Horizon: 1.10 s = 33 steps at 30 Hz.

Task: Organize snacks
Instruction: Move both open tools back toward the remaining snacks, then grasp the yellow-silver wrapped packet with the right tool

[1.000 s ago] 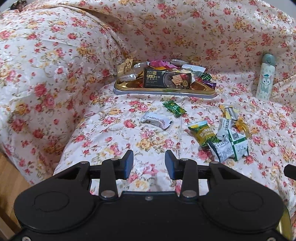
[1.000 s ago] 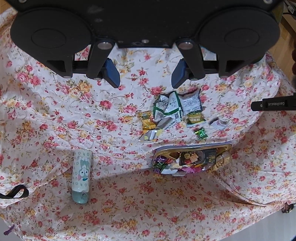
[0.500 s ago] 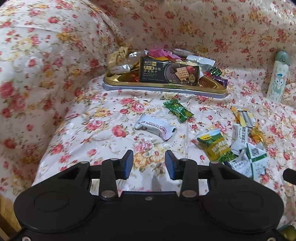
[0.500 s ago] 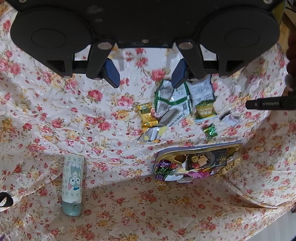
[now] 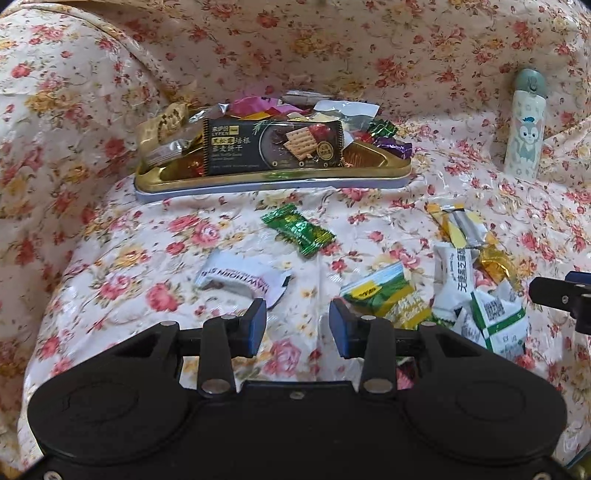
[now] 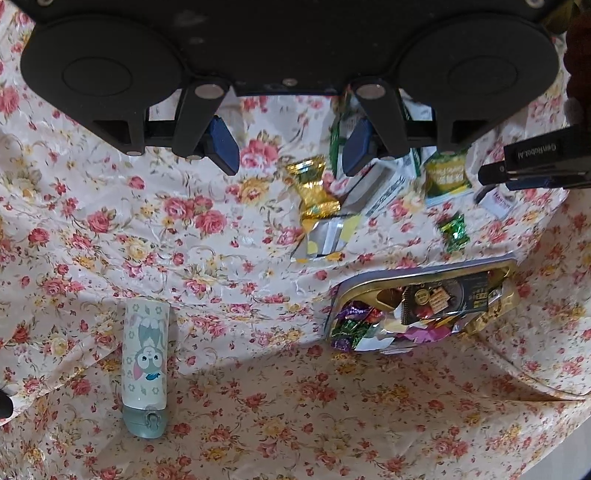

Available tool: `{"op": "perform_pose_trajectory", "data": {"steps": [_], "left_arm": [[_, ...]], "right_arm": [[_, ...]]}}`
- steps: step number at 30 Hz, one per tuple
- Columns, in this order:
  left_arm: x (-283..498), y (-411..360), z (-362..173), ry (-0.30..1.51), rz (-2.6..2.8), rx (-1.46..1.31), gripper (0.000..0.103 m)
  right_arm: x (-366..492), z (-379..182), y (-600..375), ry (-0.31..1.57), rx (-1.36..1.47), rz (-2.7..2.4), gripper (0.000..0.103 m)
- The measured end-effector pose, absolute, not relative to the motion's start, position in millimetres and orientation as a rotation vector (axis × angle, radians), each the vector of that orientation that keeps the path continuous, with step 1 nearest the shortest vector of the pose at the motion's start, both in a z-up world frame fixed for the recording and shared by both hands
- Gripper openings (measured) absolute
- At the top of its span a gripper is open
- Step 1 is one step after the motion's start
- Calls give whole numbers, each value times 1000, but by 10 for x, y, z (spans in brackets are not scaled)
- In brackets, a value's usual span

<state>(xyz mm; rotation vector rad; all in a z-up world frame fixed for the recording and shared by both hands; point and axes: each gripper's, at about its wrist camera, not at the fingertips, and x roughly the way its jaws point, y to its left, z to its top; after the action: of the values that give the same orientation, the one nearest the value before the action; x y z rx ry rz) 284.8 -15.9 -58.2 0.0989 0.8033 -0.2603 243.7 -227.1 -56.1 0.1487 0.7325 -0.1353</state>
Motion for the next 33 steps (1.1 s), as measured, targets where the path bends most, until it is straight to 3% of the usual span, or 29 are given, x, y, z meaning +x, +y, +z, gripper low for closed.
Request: {"op": "perform_pose_trajectory", "data": {"steps": [18, 26, 33], "left_arm": [[3151, 216, -694, 812, -215, -62, 48], [3138, 115, -730, 791, -235, -29, 62], [3114, 111, -750, 779, -250, -17, 62]], "right_arm": [[2838, -616, -2256, 695, 118, -114, 64], [3106, -666, -2246, 685, 114, -107, 64], [3391, -755, -2151, 715, 102, -86, 65]]}}
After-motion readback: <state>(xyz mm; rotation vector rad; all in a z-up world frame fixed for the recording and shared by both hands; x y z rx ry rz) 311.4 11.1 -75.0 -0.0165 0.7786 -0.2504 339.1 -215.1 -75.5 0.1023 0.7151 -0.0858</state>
